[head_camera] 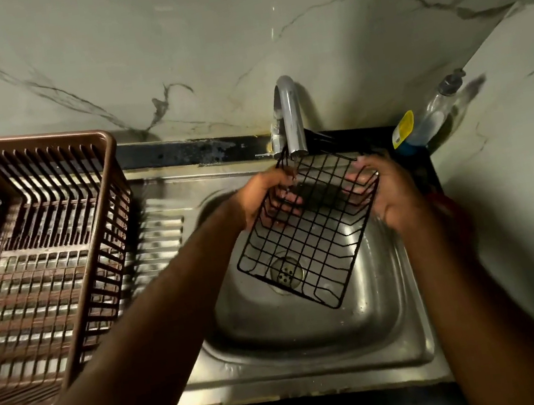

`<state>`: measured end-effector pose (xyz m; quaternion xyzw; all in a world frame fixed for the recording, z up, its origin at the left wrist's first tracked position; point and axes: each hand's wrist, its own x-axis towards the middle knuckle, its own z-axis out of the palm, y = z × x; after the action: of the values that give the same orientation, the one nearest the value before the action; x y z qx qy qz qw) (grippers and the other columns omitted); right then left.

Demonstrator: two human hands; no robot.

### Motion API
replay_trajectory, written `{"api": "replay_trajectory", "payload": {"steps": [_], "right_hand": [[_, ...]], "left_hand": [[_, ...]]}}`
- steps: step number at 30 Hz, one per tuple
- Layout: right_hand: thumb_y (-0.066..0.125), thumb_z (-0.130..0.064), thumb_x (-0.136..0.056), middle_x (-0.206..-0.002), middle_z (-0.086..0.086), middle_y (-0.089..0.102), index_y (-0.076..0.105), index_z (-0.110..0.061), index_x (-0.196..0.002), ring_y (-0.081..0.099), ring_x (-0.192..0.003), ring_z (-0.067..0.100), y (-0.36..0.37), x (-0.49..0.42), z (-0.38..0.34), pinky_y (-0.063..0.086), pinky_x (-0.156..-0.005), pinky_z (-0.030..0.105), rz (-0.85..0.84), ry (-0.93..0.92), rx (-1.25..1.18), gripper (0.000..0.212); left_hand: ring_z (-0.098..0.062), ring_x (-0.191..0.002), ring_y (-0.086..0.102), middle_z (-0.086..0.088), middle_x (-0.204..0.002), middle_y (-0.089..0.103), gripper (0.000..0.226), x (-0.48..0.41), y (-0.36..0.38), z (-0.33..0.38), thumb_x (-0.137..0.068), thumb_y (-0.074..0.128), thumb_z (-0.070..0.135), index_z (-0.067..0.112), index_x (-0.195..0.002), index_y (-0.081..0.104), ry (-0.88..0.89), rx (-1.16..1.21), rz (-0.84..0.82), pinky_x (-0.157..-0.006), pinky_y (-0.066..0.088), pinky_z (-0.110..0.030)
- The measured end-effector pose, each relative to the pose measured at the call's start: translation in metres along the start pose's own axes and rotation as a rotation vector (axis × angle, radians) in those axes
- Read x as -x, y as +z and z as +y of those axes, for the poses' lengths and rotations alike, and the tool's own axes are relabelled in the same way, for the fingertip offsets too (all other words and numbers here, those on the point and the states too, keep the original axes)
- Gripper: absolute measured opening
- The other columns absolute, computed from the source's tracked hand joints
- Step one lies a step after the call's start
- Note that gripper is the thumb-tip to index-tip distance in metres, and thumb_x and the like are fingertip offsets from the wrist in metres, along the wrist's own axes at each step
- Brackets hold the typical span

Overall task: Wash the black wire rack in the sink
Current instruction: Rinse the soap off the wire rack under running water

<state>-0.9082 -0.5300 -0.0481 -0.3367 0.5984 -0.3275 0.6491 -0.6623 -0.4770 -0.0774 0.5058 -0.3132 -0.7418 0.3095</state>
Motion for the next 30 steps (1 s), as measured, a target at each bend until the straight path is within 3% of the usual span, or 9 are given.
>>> {"api": "replay_trajectory", "payload": {"steps": [4, 7, 9, 11, 13, 16, 20, 25, 30], "right_hand": [[0.061, -0.024, -0.092, -0.106, -0.008, 0.067, 0.062, -0.025, -0.124, 0.062, -0.097, 0.009, 0.039, -0.010, 0.020, 0.045, -0.073, 0.023, -0.056, -0.076, 0.063, 0.032], [0.060, -0.030, -0.093, -0.149, -0.015, 0.045, 0.039, -0.038, -0.150, 0.046, -0.122, 0.000, 0.054, -0.008, 0.034, 0.035, -0.099, 0.025, -0.181, -0.159, 0.137, 0.062], [0.060, -0.034, -0.087, -0.156, -0.018, 0.035, 0.033, -0.040, -0.153, 0.042, -0.121, -0.007, 0.057, -0.011, 0.044, 0.033, -0.099, 0.020, -0.256, -0.157, 0.080, 0.071], [0.057, -0.031, -0.088, -0.143, -0.019, 0.049, 0.041, -0.034, -0.151, 0.050, -0.106, -0.008, 0.060, -0.014, 0.047, 0.040, -0.087, 0.012, -0.266, -0.104, -0.049, 0.064], [0.056, -0.029, -0.091, -0.102, -0.018, 0.060, 0.056, -0.028, -0.133, 0.053, -0.073, -0.005, 0.062, -0.012, 0.049, 0.042, -0.059, 0.006, -0.302, -0.013, -0.161, 0.042], [0.064, -0.031, -0.092, -0.077, -0.015, 0.044, 0.062, -0.029, -0.107, 0.039, -0.049, -0.002, 0.064, -0.005, 0.061, 0.030, -0.038, 0.008, -0.455, 0.125, -0.153, 0.015], [0.071, -0.023, -0.086, -0.087, -0.005, 0.050, 0.067, -0.023, -0.115, 0.035, -0.060, 0.001, 0.062, 0.001, 0.082, 0.025, -0.044, 0.012, -0.434, 0.166, -0.110, 0.028], [0.051, 0.002, -0.093, -0.119, 0.008, 0.071, 0.064, -0.021, -0.126, 0.066, -0.099, 0.016, 0.071, 0.008, 0.079, 0.051, -0.073, 0.023, -0.351, 0.052, 0.167, 0.042], [0.040, 0.013, -0.085, -0.111, 0.018, 0.073, 0.065, -0.006, -0.119, 0.074, -0.098, 0.030, 0.087, 0.011, 0.048, 0.061, -0.083, 0.040, -0.387, 0.135, 0.281, 0.045]], "left_hand": [[-0.033, -0.089, 0.065, -0.016, -0.101, 0.068, 0.078, 0.004, -0.012, -0.031, -0.075, 0.064, 0.034, 0.017, -0.148, 0.045, 0.047, 0.184, 0.148, -0.075, 0.055, -0.045], [-0.027, -0.075, 0.063, -0.014, -0.094, 0.065, 0.059, 0.020, -0.009, -0.035, -0.084, 0.053, 0.021, 0.023, -0.143, 0.051, 0.103, 0.359, 0.300, -0.052, 0.052, -0.032], [-0.027, -0.074, 0.062, -0.016, -0.098, 0.065, 0.046, 0.033, -0.002, -0.037, -0.091, 0.048, 0.014, 0.024, -0.135, 0.054, 0.172, 0.399, 0.403, -0.052, 0.052, -0.032], [-0.030, -0.077, 0.061, -0.019, -0.102, 0.064, 0.042, 0.043, 0.005, -0.037, -0.090, 0.049, 0.013, 0.023, -0.130, 0.055, 0.240, 0.398, 0.464, -0.055, 0.053, -0.033], [-0.032, -0.085, 0.061, -0.019, -0.104, 0.066, 0.039, 0.048, 0.008, -0.034, -0.087, 0.052, 0.021, 0.025, -0.126, 0.055, 0.255, 0.361, 0.550, -0.059, 0.053, -0.036], [-0.025, -0.079, 0.059, -0.013, -0.097, 0.065, 0.050, 0.056, 0.008, -0.024, -0.076, 0.055, 0.030, 0.022, -0.126, 0.053, 0.251, 0.314, 0.689, -0.053, 0.049, -0.030], [-0.017, -0.071, 0.051, -0.005, -0.092, 0.059, 0.053, 0.060, 0.005, -0.021, -0.071, 0.056, 0.030, 0.019, -0.123, 0.052, 0.273, 0.256, 0.755, -0.048, 0.039, -0.026], [-0.021, -0.079, 0.052, -0.003, -0.092, 0.058, 0.035, 0.068, 0.010, -0.026, -0.073, 0.057, 0.034, 0.028, -0.107, 0.053, 0.265, 0.120, 0.753, -0.058, 0.040, -0.032], [-0.023, -0.086, 0.058, -0.006, -0.100, 0.065, 0.029, 0.080, 0.012, -0.031, -0.081, 0.061, 0.042, 0.027, -0.104, 0.050, 0.240, 0.050, 0.762, -0.072, 0.047, -0.040]]}}
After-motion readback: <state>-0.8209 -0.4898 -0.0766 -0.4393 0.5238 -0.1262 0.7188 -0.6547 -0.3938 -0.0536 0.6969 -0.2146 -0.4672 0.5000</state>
